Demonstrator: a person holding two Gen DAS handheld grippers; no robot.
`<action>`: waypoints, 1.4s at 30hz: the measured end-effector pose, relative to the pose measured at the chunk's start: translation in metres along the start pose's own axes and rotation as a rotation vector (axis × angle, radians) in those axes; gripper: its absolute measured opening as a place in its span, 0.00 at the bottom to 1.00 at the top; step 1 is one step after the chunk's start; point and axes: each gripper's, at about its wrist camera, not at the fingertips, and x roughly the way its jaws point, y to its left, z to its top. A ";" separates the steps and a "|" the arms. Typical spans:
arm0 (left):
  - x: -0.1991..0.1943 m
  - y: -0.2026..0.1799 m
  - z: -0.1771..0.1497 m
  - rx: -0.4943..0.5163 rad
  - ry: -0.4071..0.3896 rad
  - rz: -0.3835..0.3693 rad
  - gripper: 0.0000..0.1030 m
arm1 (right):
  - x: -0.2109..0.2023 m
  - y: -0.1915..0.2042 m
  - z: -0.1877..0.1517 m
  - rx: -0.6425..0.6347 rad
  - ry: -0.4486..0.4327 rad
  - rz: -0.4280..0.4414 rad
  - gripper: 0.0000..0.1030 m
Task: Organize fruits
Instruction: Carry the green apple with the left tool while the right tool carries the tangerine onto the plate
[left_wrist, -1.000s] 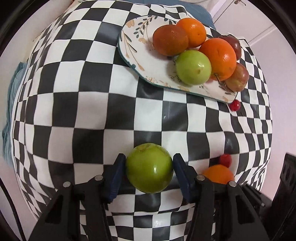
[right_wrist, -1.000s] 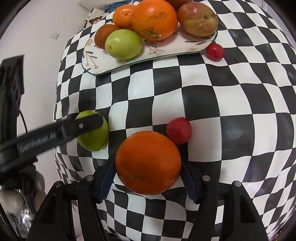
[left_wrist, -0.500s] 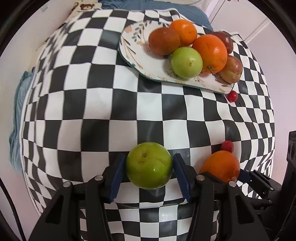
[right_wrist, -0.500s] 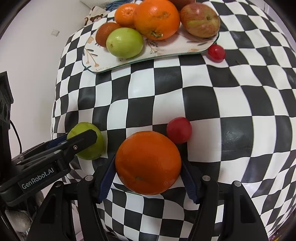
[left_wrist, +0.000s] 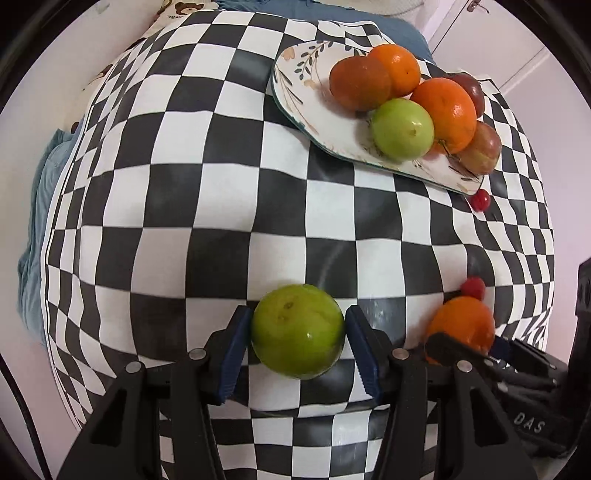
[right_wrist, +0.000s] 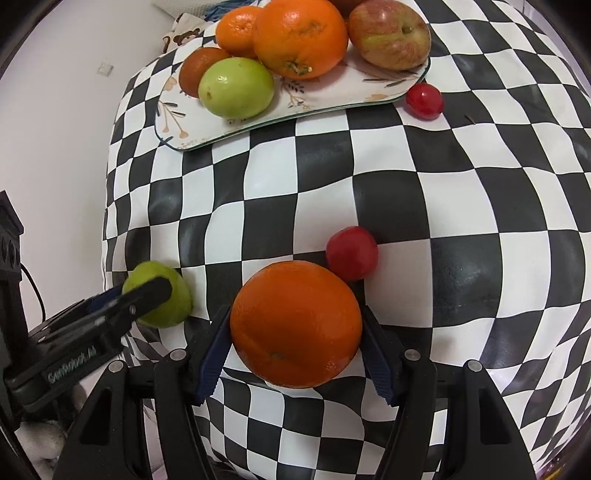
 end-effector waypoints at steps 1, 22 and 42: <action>-0.001 -0.001 0.001 0.000 -0.006 0.002 0.49 | 0.002 0.001 0.000 0.003 -0.001 0.003 0.67; -0.064 0.004 0.085 0.004 -0.111 -0.120 0.48 | -0.057 0.019 0.048 -0.002 -0.088 0.134 0.66; -0.013 0.014 0.216 -0.025 -0.029 -0.089 0.48 | -0.069 0.070 0.209 -0.141 -0.137 -0.072 0.66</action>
